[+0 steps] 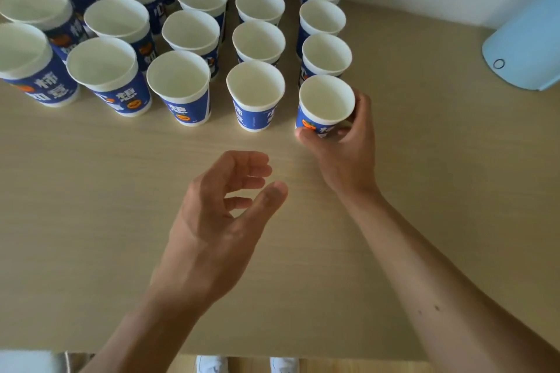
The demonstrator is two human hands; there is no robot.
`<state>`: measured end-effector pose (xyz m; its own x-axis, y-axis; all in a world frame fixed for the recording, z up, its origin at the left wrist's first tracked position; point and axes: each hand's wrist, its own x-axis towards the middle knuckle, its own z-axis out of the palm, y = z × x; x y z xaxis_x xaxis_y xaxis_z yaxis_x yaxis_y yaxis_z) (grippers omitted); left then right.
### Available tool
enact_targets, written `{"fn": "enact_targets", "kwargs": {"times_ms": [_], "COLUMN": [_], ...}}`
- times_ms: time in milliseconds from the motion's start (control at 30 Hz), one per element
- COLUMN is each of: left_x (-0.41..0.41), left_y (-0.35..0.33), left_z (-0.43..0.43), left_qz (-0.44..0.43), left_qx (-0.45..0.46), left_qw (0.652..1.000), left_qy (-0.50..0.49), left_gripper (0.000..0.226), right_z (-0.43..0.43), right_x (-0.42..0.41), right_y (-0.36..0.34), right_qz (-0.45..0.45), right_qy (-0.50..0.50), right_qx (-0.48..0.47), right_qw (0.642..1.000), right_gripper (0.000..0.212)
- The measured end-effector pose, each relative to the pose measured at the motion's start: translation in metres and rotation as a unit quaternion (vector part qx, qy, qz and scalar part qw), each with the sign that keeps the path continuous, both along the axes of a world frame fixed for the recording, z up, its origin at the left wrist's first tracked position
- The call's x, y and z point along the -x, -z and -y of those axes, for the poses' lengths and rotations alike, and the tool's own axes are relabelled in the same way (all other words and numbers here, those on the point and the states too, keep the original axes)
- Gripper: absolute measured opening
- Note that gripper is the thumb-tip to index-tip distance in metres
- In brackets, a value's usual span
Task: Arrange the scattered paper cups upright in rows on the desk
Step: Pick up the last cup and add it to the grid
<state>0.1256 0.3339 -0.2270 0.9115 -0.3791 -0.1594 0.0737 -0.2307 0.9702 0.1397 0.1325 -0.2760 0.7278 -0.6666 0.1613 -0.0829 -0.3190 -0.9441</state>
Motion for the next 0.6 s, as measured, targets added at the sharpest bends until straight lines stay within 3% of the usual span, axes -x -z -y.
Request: {"fn": "enact_targets", "kwargs": {"times_ms": [367,600], "left_x": [-0.004,0.009], "left_y": [-0.001,-0.006], "left_z": [0.003,0.005], "left_qz": [0.019,0.031], "left_qx": [-0.003,-0.004], "left_qw": [1.000,1.000], "left_qy": [0.006,-0.004], "left_gripper": [0.045,0.044], "right_z": [0.000,0.006], "right_x": [-0.002,0.011], "right_y": [0.006,0.004], "right_qz": [0.020,-0.016], "right_qy": [-0.001,-0.017], "right_qx": [0.019,0.038], "right_qw": [1.000,0.999], "right_gripper": [0.073,0.098]}}
